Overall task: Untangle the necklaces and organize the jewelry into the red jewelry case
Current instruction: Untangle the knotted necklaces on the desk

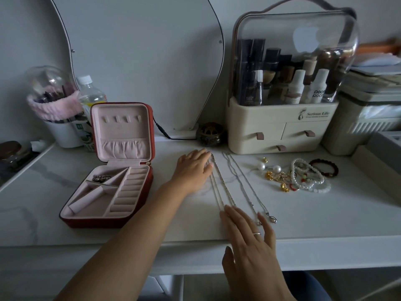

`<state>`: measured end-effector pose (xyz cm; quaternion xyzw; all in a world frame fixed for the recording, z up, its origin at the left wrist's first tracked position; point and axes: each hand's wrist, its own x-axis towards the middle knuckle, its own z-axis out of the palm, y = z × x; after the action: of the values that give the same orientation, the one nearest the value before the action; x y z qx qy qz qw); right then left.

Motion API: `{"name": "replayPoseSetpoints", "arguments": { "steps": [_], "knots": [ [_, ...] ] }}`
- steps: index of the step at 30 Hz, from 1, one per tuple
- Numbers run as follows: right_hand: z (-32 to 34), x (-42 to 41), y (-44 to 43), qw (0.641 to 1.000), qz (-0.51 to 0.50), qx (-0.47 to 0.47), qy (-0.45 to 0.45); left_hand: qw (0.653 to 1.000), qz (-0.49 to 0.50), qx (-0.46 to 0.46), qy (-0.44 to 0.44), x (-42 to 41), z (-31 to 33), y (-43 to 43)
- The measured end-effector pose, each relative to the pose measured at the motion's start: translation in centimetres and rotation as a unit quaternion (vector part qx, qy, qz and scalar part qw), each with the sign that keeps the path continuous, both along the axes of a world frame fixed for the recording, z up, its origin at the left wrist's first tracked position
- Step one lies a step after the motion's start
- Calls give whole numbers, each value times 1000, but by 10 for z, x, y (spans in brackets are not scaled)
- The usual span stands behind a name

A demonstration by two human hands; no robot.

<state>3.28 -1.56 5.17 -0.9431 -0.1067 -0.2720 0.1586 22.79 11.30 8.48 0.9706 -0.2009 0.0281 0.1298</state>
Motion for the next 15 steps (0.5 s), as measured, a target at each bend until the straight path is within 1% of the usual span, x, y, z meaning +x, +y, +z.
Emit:
{"name": "replayPoseSetpoints", "arguments": {
  "steps": [8, 15],
  "knots": [
    [-11, -5, -13, 999, -28, -16, -5, 997, -21, 70, 13, 6, 6, -7],
    [-11, -1, -18, 999, -41, -13, -3, 996, -19, 82, 28, 11, 10, -21]
  ]
}}
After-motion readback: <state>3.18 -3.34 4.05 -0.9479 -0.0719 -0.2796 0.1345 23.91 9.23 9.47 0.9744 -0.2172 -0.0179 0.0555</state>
